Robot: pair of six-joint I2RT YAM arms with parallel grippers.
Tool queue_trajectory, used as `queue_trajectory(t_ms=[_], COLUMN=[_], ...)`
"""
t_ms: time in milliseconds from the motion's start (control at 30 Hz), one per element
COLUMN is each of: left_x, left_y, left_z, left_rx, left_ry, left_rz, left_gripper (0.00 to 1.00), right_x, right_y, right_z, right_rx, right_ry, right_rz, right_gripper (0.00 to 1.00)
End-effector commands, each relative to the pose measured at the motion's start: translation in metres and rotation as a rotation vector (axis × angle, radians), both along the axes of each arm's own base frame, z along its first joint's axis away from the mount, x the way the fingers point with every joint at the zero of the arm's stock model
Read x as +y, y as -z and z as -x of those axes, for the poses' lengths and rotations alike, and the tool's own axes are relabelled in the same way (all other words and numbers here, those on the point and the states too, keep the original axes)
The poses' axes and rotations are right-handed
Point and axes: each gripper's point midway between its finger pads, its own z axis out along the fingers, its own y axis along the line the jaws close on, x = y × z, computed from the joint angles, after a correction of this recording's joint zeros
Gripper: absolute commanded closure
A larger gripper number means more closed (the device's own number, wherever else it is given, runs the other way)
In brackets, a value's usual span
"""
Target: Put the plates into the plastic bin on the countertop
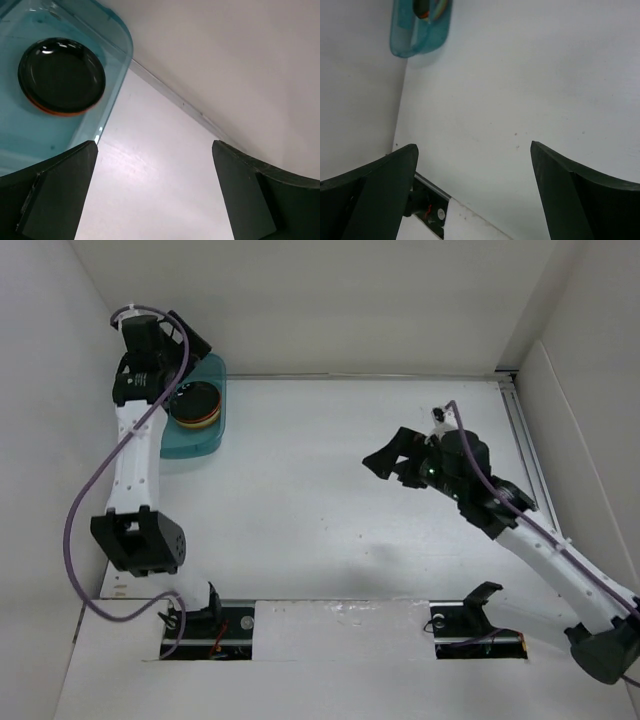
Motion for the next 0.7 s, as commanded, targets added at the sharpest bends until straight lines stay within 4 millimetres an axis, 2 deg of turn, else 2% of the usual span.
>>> queue_trajectory(t_ms=[0, 33, 100, 133, 167, 200, 233, 333, 367, 400, 467, 533, 600, 667], left_x=[-0.041, -0.072, -0.093, -0.112, -0.117, -0.119, -0.121, -0.106, -0.093, -0.087, -0.075, -0.065, -0.061, -0.061], left_y=[-0.003, 0.007, 0.009, -0.010, 0.012, 0.012, 0.014, 0.018, 0.005, 0.022, 0.019, 0.031, 0.028, 0.033], left_z=[0.055, 0.068, 0.093, 0.117, 0.132, 0.143, 0.167, 0.200, 0.220, 0.227, 0.249, 0.258, 0.268, 0.267], left_rx=[0.045, 0.062, 0.070, 0.005, 0.045, 0.026, -0.023, -0.080, -0.143, -0.122, -0.172, -0.161, -0.193, -0.194], left_ry=[0.159, 0.246, 0.284, 0.332, 0.361, 0.370, 0.408, 0.367, 0.314, 0.304, 0.269, 0.231, 0.215, 0.215], left_rz=[-0.091, -0.107, -0.157, -0.178, -0.188, -0.188, -0.179, -0.202, -0.216, -0.238, -0.268, -0.282, -0.282, -0.282], left_gripper=[0.00, 0.00, 0.00, 0.00, 0.00, 0.00, 0.00, 0.00, 0.00, 0.00, 0.00, 0.00, 0.00, 0.00], right_x=[-0.041, -0.053, -0.068, -0.073, -0.080, -0.089, -0.100, -0.120, -0.126, -0.130, -0.141, -0.149, -0.155, -0.158], right_y=[-0.054, -0.063, -0.085, -0.092, -0.098, -0.104, -0.114, -0.126, -0.132, -0.131, -0.138, -0.138, -0.141, -0.139], right_z=[0.011, 0.013, 0.032, 0.039, 0.044, 0.051, 0.061, 0.082, 0.086, 0.089, 0.098, 0.100, 0.101, 0.101], right_rx=[-0.121, -0.142, -0.163, -0.173, -0.181, -0.184, -0.214, -0.248, -0.264, -0.265, -0.279, -0.290, -0.301, -0.304], right_ry=[0.179, 0.225, 0.245, 0.250, 0.261, 0.272, 0.283, 0.295, 0.302, 0.311, 0.328, 0.351, 0.373, 0.388], right_rz=[0.106, 0.132, 0.134, 0.132, 0.128, 0.131, 0.117, 0.097, 0.095, 0.099, 0.089, 0.100, 0.095, 0.098], right_gripper=[0.00, 0.00, 0.00, 0.00, 0.00, 0.00, 0.00, 0.00, 0.00, 0.00, 0.00, 0.00, 0.00, 0.00])
